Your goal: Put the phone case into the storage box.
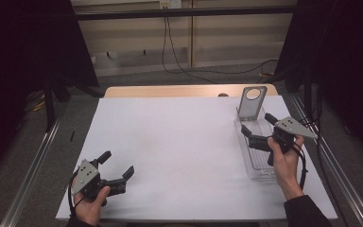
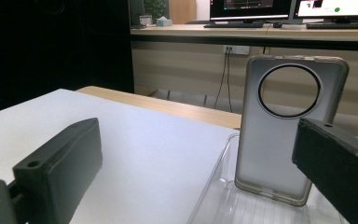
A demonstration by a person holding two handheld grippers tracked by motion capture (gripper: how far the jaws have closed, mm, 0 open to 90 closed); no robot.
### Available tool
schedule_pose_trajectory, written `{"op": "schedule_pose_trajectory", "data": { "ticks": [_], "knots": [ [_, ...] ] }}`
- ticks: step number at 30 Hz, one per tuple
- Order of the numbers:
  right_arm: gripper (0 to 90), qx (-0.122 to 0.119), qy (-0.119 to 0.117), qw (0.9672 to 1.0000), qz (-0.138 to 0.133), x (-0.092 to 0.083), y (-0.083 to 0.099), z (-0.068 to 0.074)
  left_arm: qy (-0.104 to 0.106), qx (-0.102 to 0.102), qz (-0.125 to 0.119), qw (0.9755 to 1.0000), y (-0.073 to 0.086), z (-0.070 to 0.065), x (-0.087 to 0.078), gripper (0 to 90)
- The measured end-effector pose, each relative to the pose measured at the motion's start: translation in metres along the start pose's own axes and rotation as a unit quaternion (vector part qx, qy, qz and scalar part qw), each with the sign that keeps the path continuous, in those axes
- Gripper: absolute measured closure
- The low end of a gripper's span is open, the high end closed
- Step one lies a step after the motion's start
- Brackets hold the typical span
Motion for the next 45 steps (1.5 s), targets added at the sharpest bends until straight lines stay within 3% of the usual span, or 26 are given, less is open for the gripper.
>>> {"op": "schedule_pose_trajectory", "data": {
  "ticks": [5,8,11,17,45],
  "knots": [
    [1.5,-0.001,-0.003,1.0,-0.003,-0.008,0.001,0.0,0.0,0.001,0.001,1.0,0.0,0.0,0.0,2.8],
    [2.3,0.005,0.007,0.9994,-0.032,-0.016,-0.009,-0.003,-0.001,0.0,0.0,1.0,0.0,0.0,0.0,2.8],
    [2.2,0.008,0.01,0.9996,-0.026,-0.022,-0.012,-0.004,-0.002,0.001,-0.001,1.0,0.0,0.0,0.0,2.8],
    [1.4,0.002,0.002,1.0,-0.008,-0.037,0.0,-0.003,-0.003,0.0,-0.002,1.0,-0.001,0.0,-0.001,2.8],
    [0.9,0.009,0.052,0.9986,0.001,-0.092,0.045,-0.024,-0.017,-0.001,0.003,0.9998,0.003,0.003,-0.009,2.9]
  ]
}}
Point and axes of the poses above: each handheld gripper's, and its own axes: x roughly forward along the jaws, y roughly out of its underside, z roughly to its left, the point moved 5 cm from there along x, roughly forward along the jaws, and after that the axes turned 13 degrees about y, right-handed, at the moved point
